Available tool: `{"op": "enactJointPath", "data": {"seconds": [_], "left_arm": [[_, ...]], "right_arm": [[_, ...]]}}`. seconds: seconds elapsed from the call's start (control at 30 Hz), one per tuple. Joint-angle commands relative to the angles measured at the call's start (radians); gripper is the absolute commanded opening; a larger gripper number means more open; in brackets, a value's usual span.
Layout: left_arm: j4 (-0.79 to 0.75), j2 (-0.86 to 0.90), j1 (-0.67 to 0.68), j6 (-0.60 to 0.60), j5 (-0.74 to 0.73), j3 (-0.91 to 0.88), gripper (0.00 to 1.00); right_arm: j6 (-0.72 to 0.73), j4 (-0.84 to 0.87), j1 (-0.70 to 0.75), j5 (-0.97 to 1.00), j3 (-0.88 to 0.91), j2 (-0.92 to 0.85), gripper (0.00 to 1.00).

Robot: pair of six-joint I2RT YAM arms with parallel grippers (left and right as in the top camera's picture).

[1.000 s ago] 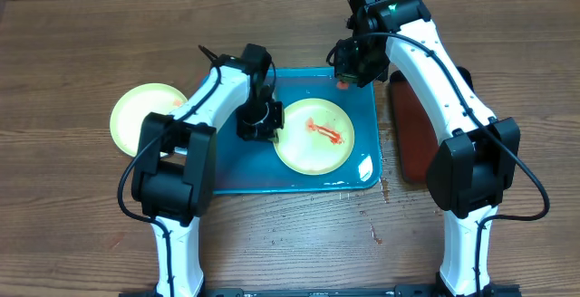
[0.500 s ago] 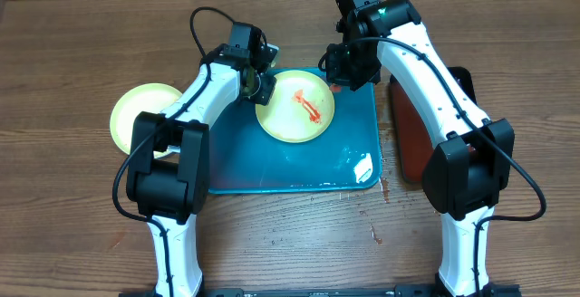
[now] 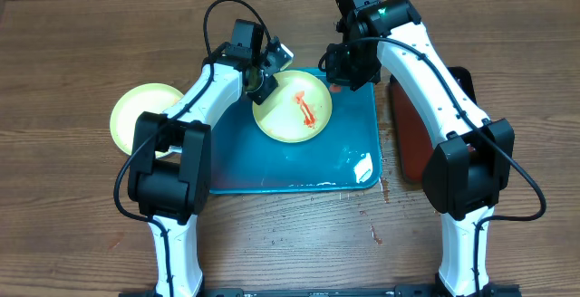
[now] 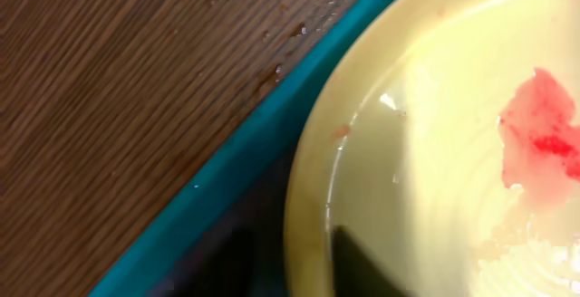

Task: Clean dirty plates on tray and stack at the side
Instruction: 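Drag the lower yellow plate up toward the tray's center, then lower the sponge onto the yellow plate with the right gripper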

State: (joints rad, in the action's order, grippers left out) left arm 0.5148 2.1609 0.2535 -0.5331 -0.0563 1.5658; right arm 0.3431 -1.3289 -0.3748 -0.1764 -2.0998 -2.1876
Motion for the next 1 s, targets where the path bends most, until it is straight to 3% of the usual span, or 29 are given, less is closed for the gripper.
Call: {"op": "enactJointPath", "data": {"seconds": [0.0, 0.03, 0.17, 0.23, 0.3, 0.37, 0.63, 0.83, 0.97], "left_arm": [[0.004, 0.002, 0.004, 0.058, 0.012, 0.016, 0.70], [0.011, -0.009, 0.002, 0.107, 0.012, 0.021, 0.82], [0.082, -0.057, -0.021, 0.372, 0.011, 0.038, 0.85], [0.149, -0.079, -0.039, 0.570, 0.011, 0.041, 0.80], [0.242, -0.088, -0.054, 0.785, 0.006, 0.041, 0.68], [0.315, -0.087, -0.061, 0.929, -0.021, 0.039, 0.68], [0.314, -0.061, -0.048, 0.976, -0.048, 0.022, 0.61], [0.325, -0.023, -0.048, 0.987, -0.089, 0.022, 0.47], [0.330, -0.018, -0.048, 0.987, -0.099, 0.021, 0.31]], "right_arm": [[-0.004, 0.003, -0.006, -0.005, 0.006, 0.014, 0.05], [-0.004, 0.003, -0.006, -0.005, 0.006, 0.014, 0.05], [-0.004, 0.003, -0.006, -0.005, 0.006, 0.014, 0.05], [-0.004, 0.003, -0.006, -0.005, 0.006, 0.014, 0.05], [-0.004, 0.008, -0.006, -0.005, 0.006, 0.014, 0.05], [-0.004, 0.014, -0.006, -0.005, 0.006, 0.014, 0.05], [-0.004, 0.022, -0.006, -0.005, 0.006, 0.014, 0.05], [-0.004, 0.023, -0.010, -0.005, 0.006, 0.014, 0.05], [-0.004, 0.038, -0.019, -0.005, 0.006, 0.014, 0.06]]}}
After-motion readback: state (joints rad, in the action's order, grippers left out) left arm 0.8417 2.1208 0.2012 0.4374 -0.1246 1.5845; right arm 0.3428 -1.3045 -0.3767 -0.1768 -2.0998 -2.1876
